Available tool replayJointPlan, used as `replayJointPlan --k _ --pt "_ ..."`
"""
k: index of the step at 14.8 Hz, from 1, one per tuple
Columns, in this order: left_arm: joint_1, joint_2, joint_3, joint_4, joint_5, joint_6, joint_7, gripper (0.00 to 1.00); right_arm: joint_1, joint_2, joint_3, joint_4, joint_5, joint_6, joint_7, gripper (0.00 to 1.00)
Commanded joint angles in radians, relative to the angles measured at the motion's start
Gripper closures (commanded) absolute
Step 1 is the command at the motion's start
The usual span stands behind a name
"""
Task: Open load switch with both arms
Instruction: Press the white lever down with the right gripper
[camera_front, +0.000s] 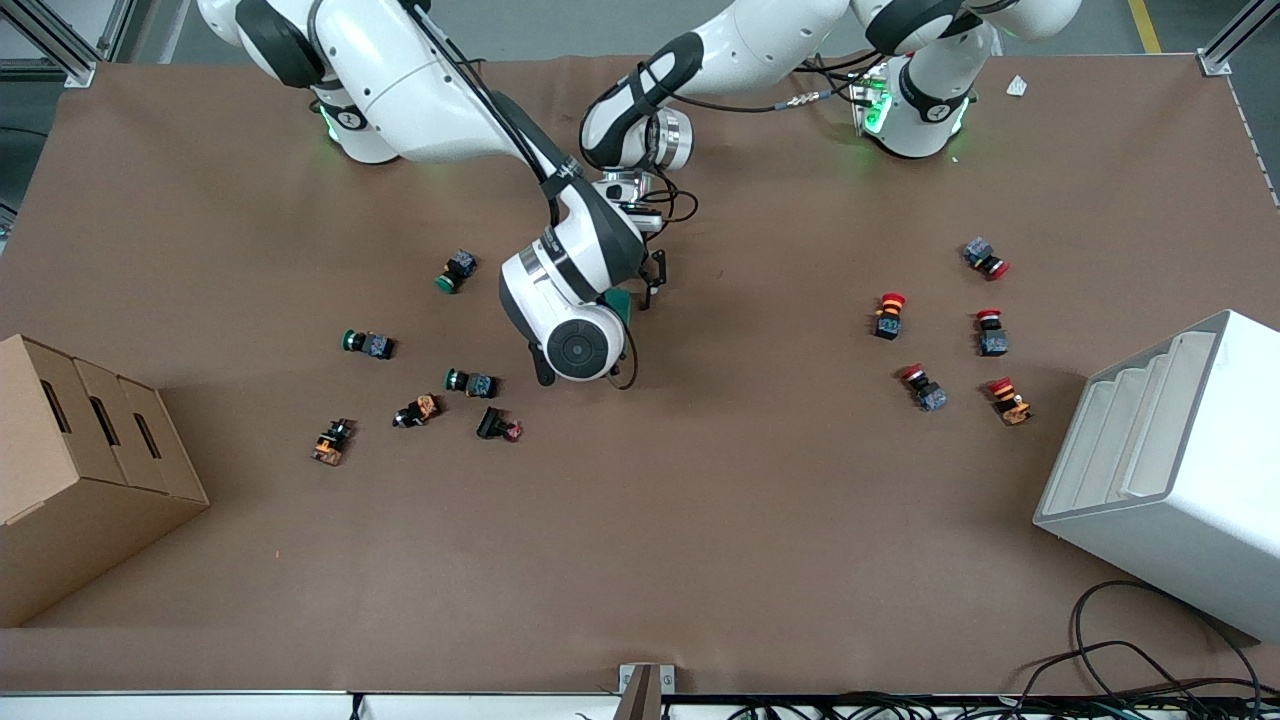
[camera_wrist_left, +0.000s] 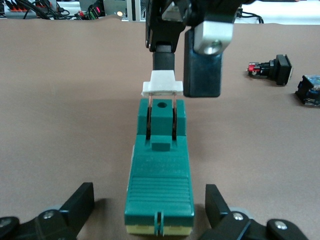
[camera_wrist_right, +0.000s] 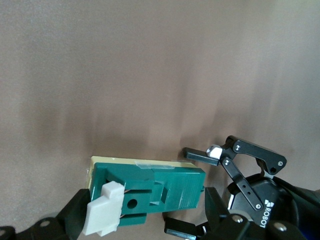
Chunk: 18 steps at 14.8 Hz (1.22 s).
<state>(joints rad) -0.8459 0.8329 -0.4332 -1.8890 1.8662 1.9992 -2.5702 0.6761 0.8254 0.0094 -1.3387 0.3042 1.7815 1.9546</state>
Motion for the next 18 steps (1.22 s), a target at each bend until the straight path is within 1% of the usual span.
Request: replayJointPlan --k 1,7,10,15,18 --pt "-0.009 -0.002 0.004 -0.03 0.013 -0.01 -0.035 0.01 0.005 -0.003 0.0 0.012 0.019 -0.057 0.012 0.0" --pt "-0.012 0.0 0.004 -0.03 0.013 -0.011 -0.033 0.01 0.003 -0.006 0.003 0.045 0.021 -0.135 0.01 0.0" --pt "-0.012 0.006 0.004 -0.027 0.014 -0.011 -0.033 0.01 -0.023 -0.011 0.04 0.07 0.021 -0.166 0.012 0.0" --pt "-0.021 0.012 0.002 -0.028 0.013 -0.011 -0.039 0.01 -0.023 -0.011 0.046 0.078 0.021 -0.223 0.01 0.0" --pt "-0.021 0.011 0.002 -0.028 0.013 -0.011 -0.051 0.01 -0.017 -0.009 0.058 0.075 0.021 -0.225 0.01 0.0"
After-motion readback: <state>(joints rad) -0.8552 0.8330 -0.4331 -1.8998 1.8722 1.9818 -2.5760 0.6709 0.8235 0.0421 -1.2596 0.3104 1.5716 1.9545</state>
